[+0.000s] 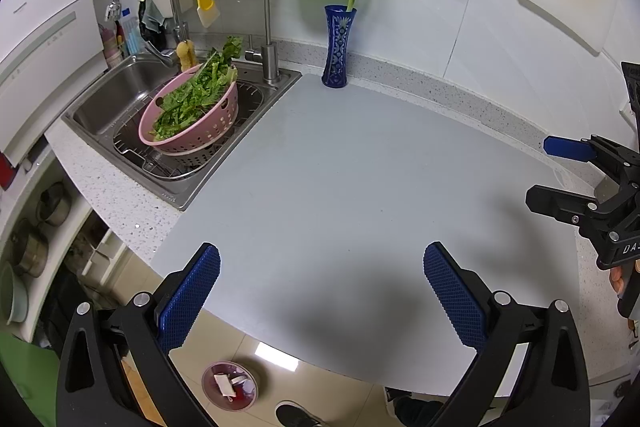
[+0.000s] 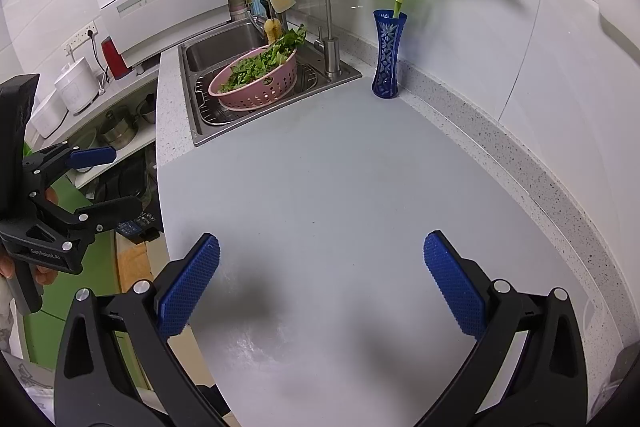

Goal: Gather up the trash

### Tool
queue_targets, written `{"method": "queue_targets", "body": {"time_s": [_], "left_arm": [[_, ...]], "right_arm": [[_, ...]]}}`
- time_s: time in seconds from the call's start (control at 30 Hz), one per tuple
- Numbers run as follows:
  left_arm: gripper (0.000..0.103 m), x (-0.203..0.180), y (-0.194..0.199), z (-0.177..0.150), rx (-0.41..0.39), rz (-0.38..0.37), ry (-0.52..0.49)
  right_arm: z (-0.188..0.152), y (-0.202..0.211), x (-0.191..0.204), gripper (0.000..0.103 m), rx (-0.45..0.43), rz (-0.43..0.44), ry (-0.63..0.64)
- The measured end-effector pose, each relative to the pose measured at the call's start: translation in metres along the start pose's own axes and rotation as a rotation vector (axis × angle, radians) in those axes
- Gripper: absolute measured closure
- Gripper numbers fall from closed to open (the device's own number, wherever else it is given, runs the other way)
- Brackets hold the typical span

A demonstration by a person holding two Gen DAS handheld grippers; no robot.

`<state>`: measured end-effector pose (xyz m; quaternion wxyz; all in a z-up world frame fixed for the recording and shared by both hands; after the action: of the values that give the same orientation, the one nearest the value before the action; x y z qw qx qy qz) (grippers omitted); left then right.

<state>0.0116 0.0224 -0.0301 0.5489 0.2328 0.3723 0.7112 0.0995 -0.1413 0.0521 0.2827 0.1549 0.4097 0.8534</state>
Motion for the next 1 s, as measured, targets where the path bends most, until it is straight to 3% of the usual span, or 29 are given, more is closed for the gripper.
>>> {"method": "queue_targets", "body": {"time_s": [1.0], "left_arm": [[0.005,0.0026,0.0034,0.0029,-0.003,-0.002,0.001]], "right_arm": [[0.0046,-0.0076,-0.0073,0.003,0.014,0.004,0.025]]}}
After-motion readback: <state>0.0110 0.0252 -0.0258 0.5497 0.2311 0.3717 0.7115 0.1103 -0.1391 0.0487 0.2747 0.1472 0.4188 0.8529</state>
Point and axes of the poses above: each gripper's, at about its wrist camera, not at the fingertips, and y roughly against the way its jaws point, x to its left, z to its top, the point moved 4 cm from there along -y, roughly the way its jaws point, and after that the axes turned 2 degrees about y, right-handed, at the moved point
